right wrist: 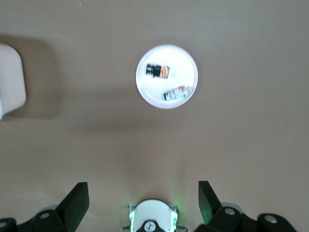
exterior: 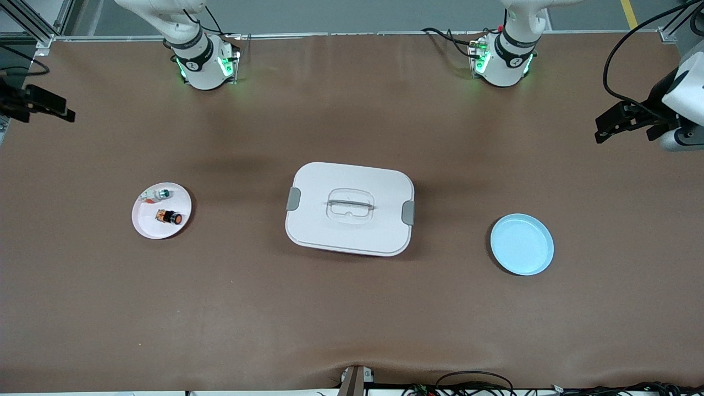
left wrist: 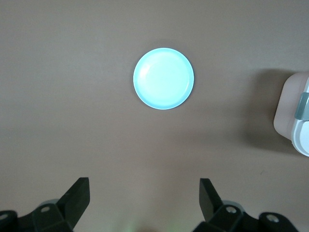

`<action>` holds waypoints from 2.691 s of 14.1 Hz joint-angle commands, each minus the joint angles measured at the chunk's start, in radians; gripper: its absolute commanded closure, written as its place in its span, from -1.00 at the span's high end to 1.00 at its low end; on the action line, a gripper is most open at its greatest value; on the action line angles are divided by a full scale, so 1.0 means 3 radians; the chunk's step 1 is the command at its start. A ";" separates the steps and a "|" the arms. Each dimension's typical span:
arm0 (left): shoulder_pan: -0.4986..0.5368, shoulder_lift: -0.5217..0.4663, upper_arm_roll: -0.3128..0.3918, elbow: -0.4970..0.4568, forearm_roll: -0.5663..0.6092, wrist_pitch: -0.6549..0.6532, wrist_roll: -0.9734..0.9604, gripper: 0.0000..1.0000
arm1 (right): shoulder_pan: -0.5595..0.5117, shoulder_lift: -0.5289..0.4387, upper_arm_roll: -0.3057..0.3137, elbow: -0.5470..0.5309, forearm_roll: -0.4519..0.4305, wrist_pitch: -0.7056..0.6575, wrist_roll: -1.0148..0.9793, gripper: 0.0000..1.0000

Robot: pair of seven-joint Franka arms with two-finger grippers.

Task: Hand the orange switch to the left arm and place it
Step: 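Reach the right gripper down to the black-orange switch on the white plate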

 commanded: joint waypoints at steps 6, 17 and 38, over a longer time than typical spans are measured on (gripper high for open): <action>0.0006 0.0011 0.0000 -0.0015 0.0058 0.0061 0.0035 1.00 | -0.0256 0.0814 0.0029 0.0188 -0.0073 -0.0098 -0.0048 1.00; 0.0072 0.0041 0.0000 -0.0015 0.0063 0.0112 0.0035 1.00 | -0.0424 0.0696 0.0040 -0.1120 0.0028 0.1777 -0.0017 1.00; 0.0072 0.0047 0.0000 -0.0163 0.0063 0.0250 0.0035 1.00 | 0.0031 0.1402 0.0055 -0.2026 0.0126 0.4142 0.0540 1.00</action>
